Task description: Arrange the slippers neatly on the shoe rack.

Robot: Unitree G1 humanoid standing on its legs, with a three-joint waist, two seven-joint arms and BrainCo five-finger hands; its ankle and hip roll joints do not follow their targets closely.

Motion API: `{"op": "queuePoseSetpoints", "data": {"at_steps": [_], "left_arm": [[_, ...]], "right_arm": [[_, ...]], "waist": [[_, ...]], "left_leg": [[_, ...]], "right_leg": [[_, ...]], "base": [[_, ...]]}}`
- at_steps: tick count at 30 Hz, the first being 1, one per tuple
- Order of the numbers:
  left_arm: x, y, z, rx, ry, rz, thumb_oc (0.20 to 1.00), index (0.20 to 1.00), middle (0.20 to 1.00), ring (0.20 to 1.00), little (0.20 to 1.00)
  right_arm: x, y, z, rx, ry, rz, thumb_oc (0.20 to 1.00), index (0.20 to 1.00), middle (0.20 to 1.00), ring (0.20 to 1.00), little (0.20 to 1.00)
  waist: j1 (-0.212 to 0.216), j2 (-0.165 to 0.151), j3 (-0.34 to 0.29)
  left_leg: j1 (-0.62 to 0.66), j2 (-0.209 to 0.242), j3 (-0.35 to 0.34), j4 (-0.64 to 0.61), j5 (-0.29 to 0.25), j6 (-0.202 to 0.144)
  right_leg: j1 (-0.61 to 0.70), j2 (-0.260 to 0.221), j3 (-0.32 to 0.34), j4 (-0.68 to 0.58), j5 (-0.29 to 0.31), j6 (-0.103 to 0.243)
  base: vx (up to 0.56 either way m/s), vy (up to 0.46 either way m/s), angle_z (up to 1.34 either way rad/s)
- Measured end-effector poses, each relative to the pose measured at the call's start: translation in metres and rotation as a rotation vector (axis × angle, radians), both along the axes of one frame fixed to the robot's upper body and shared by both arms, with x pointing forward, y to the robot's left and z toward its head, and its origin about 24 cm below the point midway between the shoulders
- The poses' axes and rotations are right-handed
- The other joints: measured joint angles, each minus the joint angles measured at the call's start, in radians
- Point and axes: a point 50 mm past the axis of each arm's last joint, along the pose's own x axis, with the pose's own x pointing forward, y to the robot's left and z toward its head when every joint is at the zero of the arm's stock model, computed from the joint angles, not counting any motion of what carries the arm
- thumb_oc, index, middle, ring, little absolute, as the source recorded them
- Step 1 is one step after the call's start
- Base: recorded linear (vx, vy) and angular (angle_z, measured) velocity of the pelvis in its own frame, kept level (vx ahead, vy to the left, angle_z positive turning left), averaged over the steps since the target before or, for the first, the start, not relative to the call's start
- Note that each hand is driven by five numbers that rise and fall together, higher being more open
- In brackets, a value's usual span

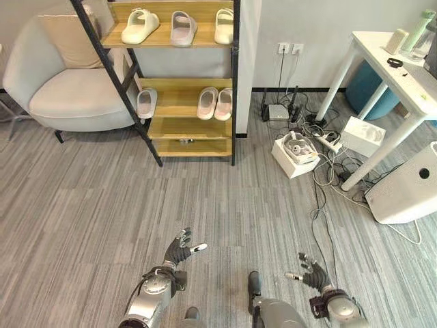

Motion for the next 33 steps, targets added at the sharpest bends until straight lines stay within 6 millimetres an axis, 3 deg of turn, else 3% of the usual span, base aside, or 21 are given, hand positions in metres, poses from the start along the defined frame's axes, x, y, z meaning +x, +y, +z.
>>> {"op": "queuePoseSetpoints", "data": {"at_steps": [3,6,7,8,9,11,12,14,15,18,19,21,22,23,24,26,29,30,31,32,33], "left_arm": [[-0.003,0.000,-0.002,-0.004,0.007,0.003,1.000,1.000,1.000,1.000,1.000],[-0.002,0.000,-0.001,-0.005,0.003,0.005,1.000,1.000,1.000,1.000,1.000],[-0.002,0.000,-0.001,-0.004,0.004,0.005,1.000,1.000,1.000,1.000,1.000],[-0.001,0.000,-0.001,-0.001,0.005,0.005,1.000,1.000,1.000,1.000,1.000],[0.001,0.001,-0.001,0.002,0.005,0.006,1.000,1.000,1.000,1.000,1.000],[-0.012,0.004,-0.010,0.010,0.054,0.024,1.000,1.000,1.000,1.000,1.000],[-0.012,0.004,-0.011,0.009,0.056,0.026,1.000,1.000,1.000,1.000,1.000],[-0.013,-0.002,-0.012,-0.009,0.060,0.027,1.000,1.000,1.000,1.000,1.000],[-0.011,-0.001,-0.010,-0.008,0.048,0.020,1.000,1.000,1.000,1.000,1.000],[0.013,0.005,0.006,0.027,-0.023,-0.004,1.000,1.000,1.000,1.000,1.000],[0.020,0.007,0.011,0.039,-0.043,-0.010,1.000,1.000,1.000,1.000,1.000],[0.018,0.012,0.011,0.050,-0.041,-0.001,1.000,1.000,1.000,1.000,1.000],[0.013,0.017,0.008,0.062,-0.023,0.005,1.000,1.000,1.000,1.000,1.000],[0.009,0.023,0.007,0.076,-0.010,0.015,1.000,1.000,1.000,1.000,1.000],[0.007,0.020,0.006,0.065,-0.010,0.011,1.000,1.000,1.000,1.000,1.000],[0.006,0.021,0.005,0.069,0.000,0.011,1.000,1.000,1.000,1.000,1.000],[0.006,0.013,0.004,0.048,0.002,0.000,1.000,1.000,1.000,1.000,1.000],[0.006,0.008,0.004,0.031,-0.002,-0.006,1.000,1.000,1.000,1.000,1.000],[0.006,0.002,0.004,0.010,-0.007,-0.012,1.000,1.000,1.000,1.000,1.000],[0.002,0.003,0.002,0.006,0.002,-0.002,1.000,1.000,1.000,1.000,1.000],[-0.001,0.004,0.000,0.004,0.012,0.005,1.000,1.000,1.000,1.000,1.000]], "right_arm": [[0.004,-0.006,0.005,-0.017,-0.021,-0.001,1.000,1.000,1.000,1.000,1.000],[0.002,-0.005,0.003,-0.009,-0.013,-0.009,1.000,1.000,1.000,1.000,1.000],[0.002,-0.003,0.003,-0.004,-0.014,-0.009,1.000,1.000,1.000,1.000,1.000],[0.003,-0.002,0.000,-0.004,0.001,-0.020,1.000,1.000,1.000,1.000,1.000],[0.003,-0.002,-0.002,-0.004,0.005,-0.024,1.000,1.000,1.000,1.000,1.000],[-0.001,-0.001,-0.005,-0.004,0.021,-0.036,1.000,1.000,1.000,1.000,1.000],[-0.002,-0.003,-0.005,-0.012,0.023,-0.035,1.000,1.000,1.000,1.000,1.000],[-0.011,-0.001,-0.009,-0.007,0.044,-0.032,1.000,1.000,1.000,1.000,1.000],[-0.013,0.004,-0.009,0.010,0.042,-0.030,1.000,1.000,1.000,1.000,1.000],[-0.012,0.017,-0.010,0.044,0.039,-0.009,1.000,1.000,1.000,1.000,1.000],[-0.011,0.019,-0.010,0.053,0.038,-0.002,1.000,1.000,1.000,1.000,1.000],[-0.003,0.022,-0.006,0.063,0.013,0.003,1.000,1.000,1.000,1.000,1.000],[0.003,0.024,0.000,0.071,-0.023,0.012,1.000,1.000,1.000,1.000,1.000],[0.007,0.028,0.003,0.081,-0.042,0.022,1.000,1.000,1.000,1.000,1.000],[0.003,0.026,0.002,0.079,-0.034,0.019,1.000,1.000,1.000,1.000,1.000],[0.000,0.026,0.000,0.079,-0.022,0.014,1.000,1.000,1.000,1.000,1.000],[-0.012,0.020,-0.010,0.065,0.038,-0.012,1.000,1.000,1.000,1.000,1.000],[-0.016,0.017,-0.013,0.060,0.056,-0.020,1.000,1.000,1.000,1.000,1.000],[-0.024,0.012,-0.016,0.048,0.083,-0.028,1.000,1.000,1.000,1.000,1.000],[-0.015,0.009,-0.011,0.038,0.057,-0.022,1.000,1.000,1.000,1.000,1.000],[-0.008,0.006,-0.006,0.028,0.024,-0.012,1.000,1.000,1.000,1.000,1.000]], "waist": [[0.008,-0.020,0.002],[0.027,-0.040,0.007],[0.031,-0.045,0.010],[0.037,-0.034,0.007],[0.045,-0.029,0.010],[0.064,0.005,-0.003],[0.057,0.032,-0.019],[0.046,0.021,-0.026],[0.046,0.015,-0.030],[0.034,-0.014,-0.034],[0.023,-0.017,-0.032],[0.036,-0.006,-0.020],[0.041,0.012,-0.010],[0.033,0.009,-0.008],[0.015,0.010,-0.001],[0.010,-0.010,0.005],[-0.027,-0.022,0.004],[-0.027,-0.015,0.000],[-0.030,-0.030,-0.017],[-0.002,-0.023,-0.023],[0.003,-0.011,-0.036]], "left_leg": [[-0.072,-0.023,0.017,0.086,-0.002,-0.005],[-0.104,-0.033,0.080,-0.145,0.025,-0.016],[-0.123,-0.028,0.088,-0.219,0.067,-0.027],[-0.182,0.004,0.149,-0.329,0.154,-0.044],[-0.216,0.016,0.166,-0.328,0.180,-0.045],[-0.207,0.024,0.244,-0.327,0.206,-0.036],[-0.166,0.010,0.240,-0.325,0.220,-0.013],[-0.071,-0.072,0.272,-0.325,0.252,0.074],[-0.052,-0.095,0.279,-0.320,0.231,0.109],[-0.037,-0.165,0.212,-0.309,0.182,0.177],[-0.023,-0.191,0.183,-0.309,0.174,0.187],[0.027,-0.201,0.182,-0.295,0.134,0.207],[0.060,-0.195,0.165,-0.297,0.087,0.190],[0.082,-0.203,0.177,-0.299,0.092,0.185],[0.105,-0.213,0.173,-0.296,0.012,0.125],[0.142,-0.230,0.169,-0.301,0.012,0.136],[0.208,-0.242,0.165,-0.300,-0.008,0.116],[0.228,-0.234,0.157,-0.294,-0.032,0.077],[0.275,-0.248,0.139,-0.248,-0.042,0.063],[0.228,-0.240,0.143,-0.082,-0.049,0.062],[0.153,-0.211,0.131,0.093,-0.091,0.035]], "right_leg": [[0.059,0.006,-0.006,-0.040,-0.020,-0.039],[0.114,0.007,-0.019,-0.101,-0.018,-0.036],[0.125,0.010,-0.031,-0.101,-0.011,-0.025],[0.143,0.033,-0.061,-0.107,-0.048,-0.055],[0.153,0.043,-0.070,-0.107,-0.058,-0.068],[0.241,0.056,-0.062,-0.106,-0.110,-0.050],[0.276,0.045,-0.048,-0.096,-0.116,-0.052],[0.297,-0.042,-0.016,0.014,-0.164,0.017],[0.261,-0.068,-0.018,0.121,-0.181,0.043],[-0.040,-0.159,0.007,0.705,-0.239,0.081],[-0.098,-0.181,0.007,0.770,-0.244,0.087],[-0.149,-0.168,0.009,0.715,-0.251,0.099],[-0.180,-0.152,0.003,0.681,-0.254,0.091],[-0.190,-0.146,0.001,0.597,-0.253,0.074],[-0.251,-0.104,-0.011,0.446,-0.230,0.053],[-0.268,-0.066,-0.024,0.249,-0.156,0.066],[-0.252,-0.027,-0.051,0.146,-0.052,0.017],[-0.225,0.004,-0.049,0.181,-0.046,-0.025],[-0.113,0.029,-0.027,0.114,0.042,-0.150],[-0.020,0.046,0.005,0.024,0.058,-0.168],[0.034,0.063,0.017,-0.030,0.028,-0.201]], "base": [[0.21,0.026,0.15],[0.22,0.117,0.15],[0.24,0.161,0.39],[0.32,0.247,0.44],[0.35,0.300,0.27],[0.42,0.420,-0.31],[0.42,0.502,-0.46],[0.29,0.465,-0.41],[0.16,0.366,-0.20],[0.13,0.191,0.56],[0.30,0.134,1.04],[0.29,0.086,0.32],[0.28,-0.023,0.03],[0.49,-0.061,0.40],[0.40,-0.063,0.54],[0.28,-0.080,0.46],[0.33,-0.170,0.62],[0.26,-0.143,0.75],[0.32,-0.200,0.40],[0.29,-0.155,0.17],[0.23,-0.083,-0.39]]}}
